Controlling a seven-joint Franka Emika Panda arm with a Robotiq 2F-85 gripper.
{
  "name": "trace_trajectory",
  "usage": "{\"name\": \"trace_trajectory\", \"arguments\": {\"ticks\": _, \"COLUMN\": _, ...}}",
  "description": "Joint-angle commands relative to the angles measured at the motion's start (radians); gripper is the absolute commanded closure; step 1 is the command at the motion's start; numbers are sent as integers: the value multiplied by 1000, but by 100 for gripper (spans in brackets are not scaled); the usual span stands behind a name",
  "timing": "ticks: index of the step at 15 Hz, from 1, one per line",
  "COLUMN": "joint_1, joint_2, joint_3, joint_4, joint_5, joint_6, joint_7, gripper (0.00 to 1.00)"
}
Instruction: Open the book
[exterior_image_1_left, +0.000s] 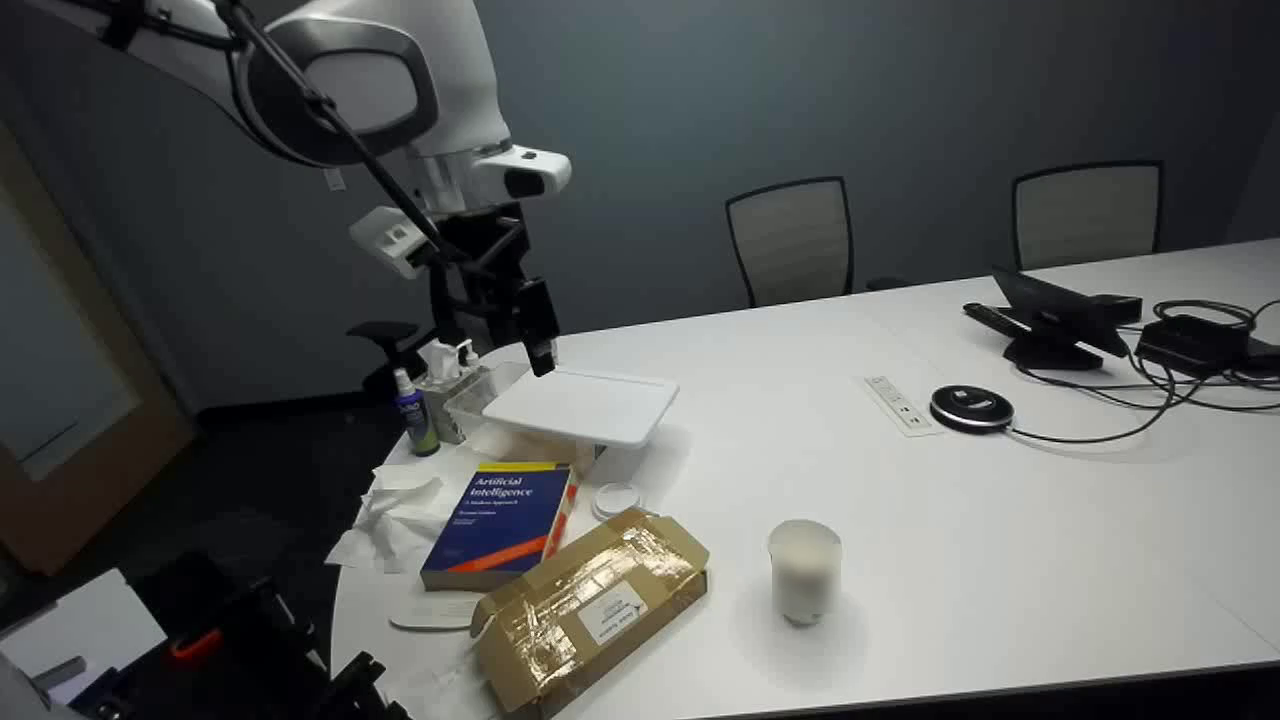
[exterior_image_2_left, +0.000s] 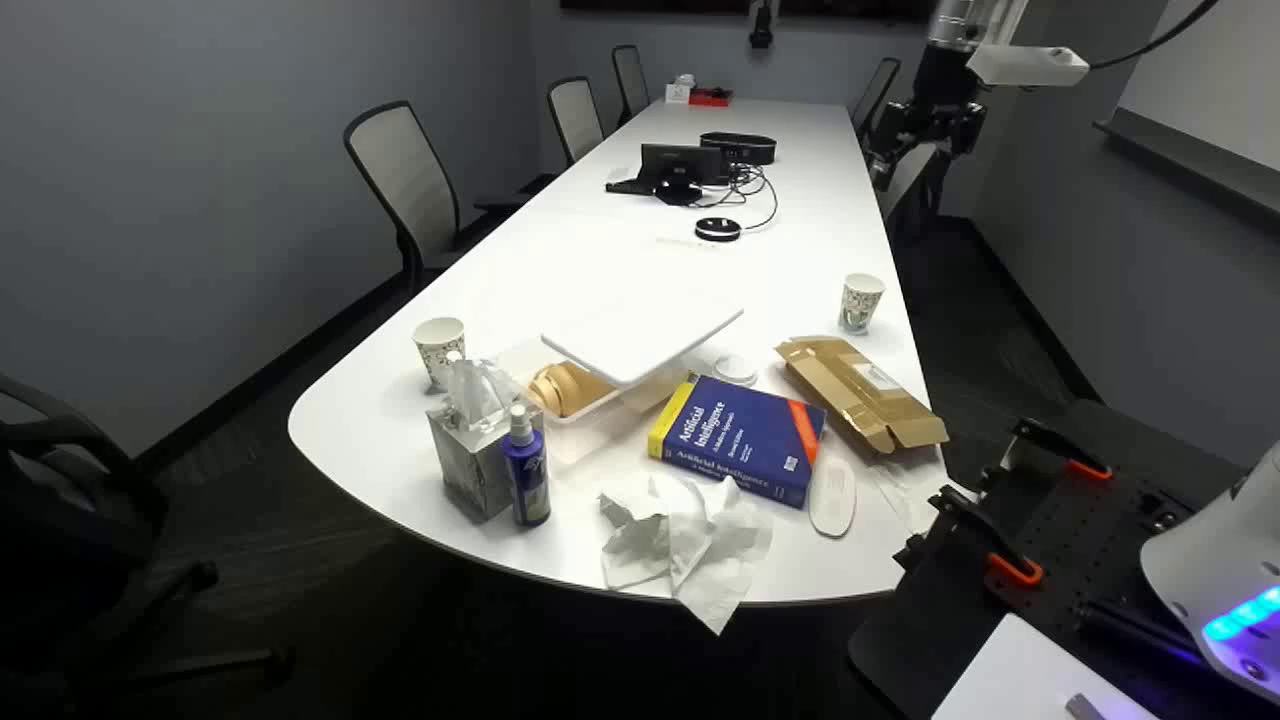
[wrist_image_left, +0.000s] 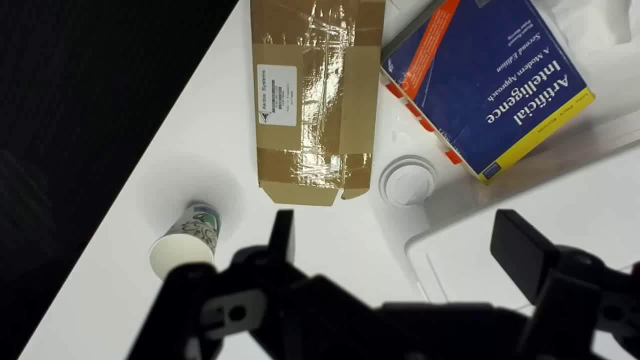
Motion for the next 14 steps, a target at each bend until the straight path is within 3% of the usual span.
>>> {"name": "trace_trajectory", "arguments": {"ticks": 1, "joint_1": -8, "joint_2": 0, "joint_3": 8, "joint_4": 1, "joint_5": 2, "joint_6": -2, "joint_7": -2, "gripper": 0}}
{"name": "trace_trajectory", "arguments": {"ticks": 3, "joint_1": -8, "joint_2": 0, "joint_3": 8, "joint_4": 1, "joint_5": 2, "joint_6": -2, "joint_7": -2, "gripper": 0}}
{"name": "trace_trajectory", "arguments": {"ticks": 5, "joint_1": 42, "joint_2": 35, "joint_3": -22, "joint_4": 21, "joint_5": 152, "joint_6": -2, "joint_7": -202, "gripper": 0}}
{"name": "trace_trajectory", "arguments": {"ticks": 8, "joint_1": 86, "joint_2": 107, "joint_3": -12, "joint_4": 51, "joint_5": 331, "joint_6": -1, "joint_7": -404, "gripper": 0}}
{"name": "trace_trajectory", "arguments": {"ticks": 11, "joint_1": 118, "joint_2": 216, "joint_3": 15, "joint_4": 89, "joint_5": 517, "joint_6": -19, "joint_7": -615, "gripper": 0}}
{"name": "trace_trajectory", "arguments": {"ticks": 14, "joint_1": 100, "joint_2": 366, "joint_3": 74, "joint_4": 129, "joint_5": 670, "joint_6": -42, "joint_7": -831, "gripper": 0}}
